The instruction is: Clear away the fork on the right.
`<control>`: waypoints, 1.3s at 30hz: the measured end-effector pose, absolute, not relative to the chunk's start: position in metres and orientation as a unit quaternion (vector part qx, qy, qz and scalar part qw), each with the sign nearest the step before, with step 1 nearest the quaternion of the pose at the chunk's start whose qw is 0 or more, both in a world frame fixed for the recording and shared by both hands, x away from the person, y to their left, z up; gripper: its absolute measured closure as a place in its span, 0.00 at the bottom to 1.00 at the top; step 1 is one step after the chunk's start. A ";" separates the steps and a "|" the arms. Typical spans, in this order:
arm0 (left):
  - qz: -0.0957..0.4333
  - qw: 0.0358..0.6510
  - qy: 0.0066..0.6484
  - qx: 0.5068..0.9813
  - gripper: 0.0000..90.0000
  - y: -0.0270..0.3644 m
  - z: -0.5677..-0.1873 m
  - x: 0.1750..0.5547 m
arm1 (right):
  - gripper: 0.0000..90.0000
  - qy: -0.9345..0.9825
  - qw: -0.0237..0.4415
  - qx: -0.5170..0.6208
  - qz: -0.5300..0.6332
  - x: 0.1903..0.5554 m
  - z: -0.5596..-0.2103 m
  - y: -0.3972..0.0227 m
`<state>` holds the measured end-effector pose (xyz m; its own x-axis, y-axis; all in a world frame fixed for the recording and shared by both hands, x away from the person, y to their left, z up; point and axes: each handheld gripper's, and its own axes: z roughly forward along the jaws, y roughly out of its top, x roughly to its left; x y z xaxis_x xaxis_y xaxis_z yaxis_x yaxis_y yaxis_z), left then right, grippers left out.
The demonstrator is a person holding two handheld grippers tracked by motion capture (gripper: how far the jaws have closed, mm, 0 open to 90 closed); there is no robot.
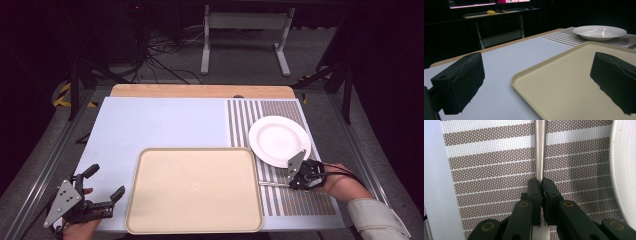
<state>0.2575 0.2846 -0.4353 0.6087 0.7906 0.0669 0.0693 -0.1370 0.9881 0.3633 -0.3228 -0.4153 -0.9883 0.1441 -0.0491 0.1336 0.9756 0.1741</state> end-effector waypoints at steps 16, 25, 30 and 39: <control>0.311 0.578 0.313 0.686 0.01 0.284 -0.436 0.258 | 0.96 0.992 0.052 0.068 0.097 0.359 -0.394 -0.325; 0.312 0.577 0.315 0.686 0.01 0.284 -0.436 0.258 | 0.96 0.988 0.089 0.051 0.117 0.360 -0.361 -0.308; 0.311 0.577 0.314 0.687 0.01 0.285 -0.436 0.258 | 0.96 0.987 0.101 0.027 0.124 0.360 -0.349 -0.287; 0.311 0.577 0.313 0.687 0.00 0.285 -0.435 0.258 | 0.96 0.985 0.099 -0.010 0.144 0.369 -0.339 -0.249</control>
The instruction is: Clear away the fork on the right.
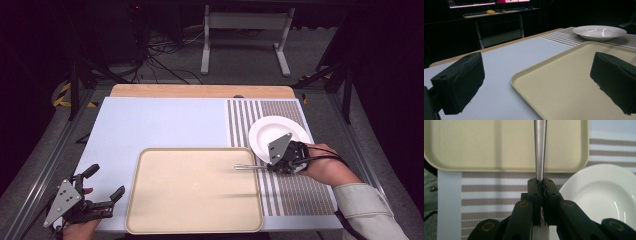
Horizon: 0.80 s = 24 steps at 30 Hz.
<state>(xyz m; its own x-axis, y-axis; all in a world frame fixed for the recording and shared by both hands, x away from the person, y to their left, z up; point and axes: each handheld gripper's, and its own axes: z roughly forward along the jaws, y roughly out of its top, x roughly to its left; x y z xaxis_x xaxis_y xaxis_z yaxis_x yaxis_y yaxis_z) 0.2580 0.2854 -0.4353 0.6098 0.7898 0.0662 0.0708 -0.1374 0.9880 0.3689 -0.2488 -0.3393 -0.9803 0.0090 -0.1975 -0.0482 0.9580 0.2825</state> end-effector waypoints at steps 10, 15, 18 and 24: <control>0.311 0.578 0.313 0.687 0.01 0.286 -0.435 0.258 | 0.96 0.982 0.093 -0.036 0.161 0.378 -0.342 -0.215; 0.311 0.577 0.313 0.687 0.01 0.286 -0.435 0.258 | 0.96 0.980 0.091 -0.048 0.168 0.382 -0.342 -0.200; 0.311 0.577 0.312 0.687 0.01 0.286 -0.435 0.258 | 0.96 0.980 0.088 -0.058 0.172 0.384 -0.344 -0.192; 0.311 0.578 0.313 0.686 0.01 0.286 -0.435 0.258 | 0.96 0.978 0.081 -0.067 0.178 0.389 -0.348 -0.174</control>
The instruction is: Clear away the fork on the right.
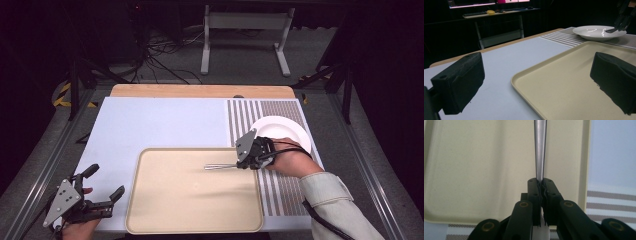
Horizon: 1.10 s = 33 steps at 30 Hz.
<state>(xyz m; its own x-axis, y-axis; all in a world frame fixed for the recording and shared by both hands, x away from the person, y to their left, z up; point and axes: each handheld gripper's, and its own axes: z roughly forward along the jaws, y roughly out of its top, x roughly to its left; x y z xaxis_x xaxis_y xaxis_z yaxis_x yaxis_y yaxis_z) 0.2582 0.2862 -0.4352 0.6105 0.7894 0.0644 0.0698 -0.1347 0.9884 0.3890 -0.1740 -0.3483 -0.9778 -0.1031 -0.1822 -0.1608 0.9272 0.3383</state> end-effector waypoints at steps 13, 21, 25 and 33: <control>0.309 0.578 0.311 0.688 0.01 0.286 -0.435 0.259 | 0.96 0.977 0.069 -0.086 0.182 0.397 -0.362 -0.143; 0.310 0.578 0.311 0.688 0.00 0.287 -0.435 0.259 | 0.96 0.978 0.058 -0.089 0.178 0.404 -0.374 -0.134; 0.309 0.578 0.313 0.687 0.01 0.286 -0.436 0.259 | 0.95 0.979 0.053 -0.086 0.174 0.408 -0.382 -0.135; 0.308 0.578 0.313 0.688 0.01 0.286 -0.436 0.259 | 0.95 0.981 0.049 -0.080 0.169 0.415 -0.396 -0.136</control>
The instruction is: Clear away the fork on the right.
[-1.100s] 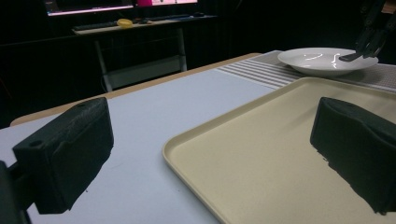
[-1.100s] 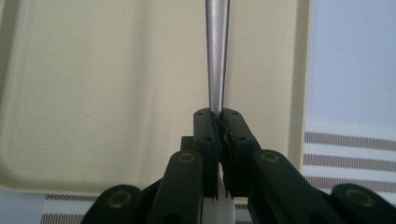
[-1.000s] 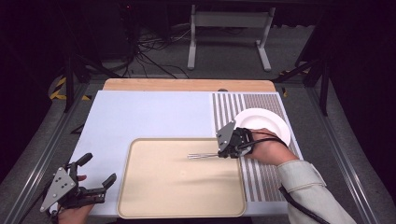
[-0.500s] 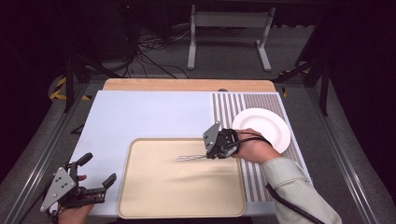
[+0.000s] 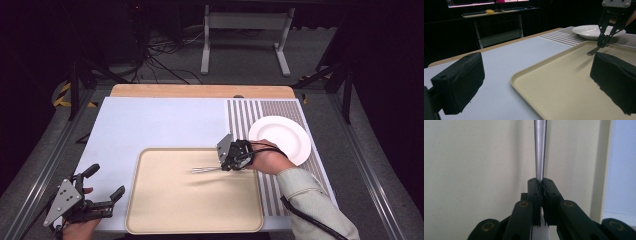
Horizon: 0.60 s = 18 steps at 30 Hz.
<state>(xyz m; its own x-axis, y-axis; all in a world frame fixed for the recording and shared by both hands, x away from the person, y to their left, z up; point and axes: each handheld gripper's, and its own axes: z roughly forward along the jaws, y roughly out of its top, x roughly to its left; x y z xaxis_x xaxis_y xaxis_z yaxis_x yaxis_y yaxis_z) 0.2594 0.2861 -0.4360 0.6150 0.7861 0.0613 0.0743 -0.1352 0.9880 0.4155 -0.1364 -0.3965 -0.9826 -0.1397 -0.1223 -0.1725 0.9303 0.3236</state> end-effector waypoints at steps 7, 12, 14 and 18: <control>0.308 0.579 0.312 0.687 0.00 0.286 -0.436 0.259 | 0.95 0.981 0.044 -0.083 0.168 0.419 -0.405 -0.133; 0.308 0.579 0.313 0.687 0.00 0.286 -0.436 0.259 | 0.95 0.984 0.039 -0.075 0.160 0.420 -0.408 -0.133; 0.308 0.579 0.312 0.687 0.01 0.287 -0.436 0.259 | 0.95 0.983 0.038 -0.077 0.160 0.422 -0.411 -0.133; 0.309 0.579 0.311 0.688 0.01 0.287 -0.435 0.259 | 0.95 0.984 0.036 -0.072 0.162 0.424 -0.414 -0.135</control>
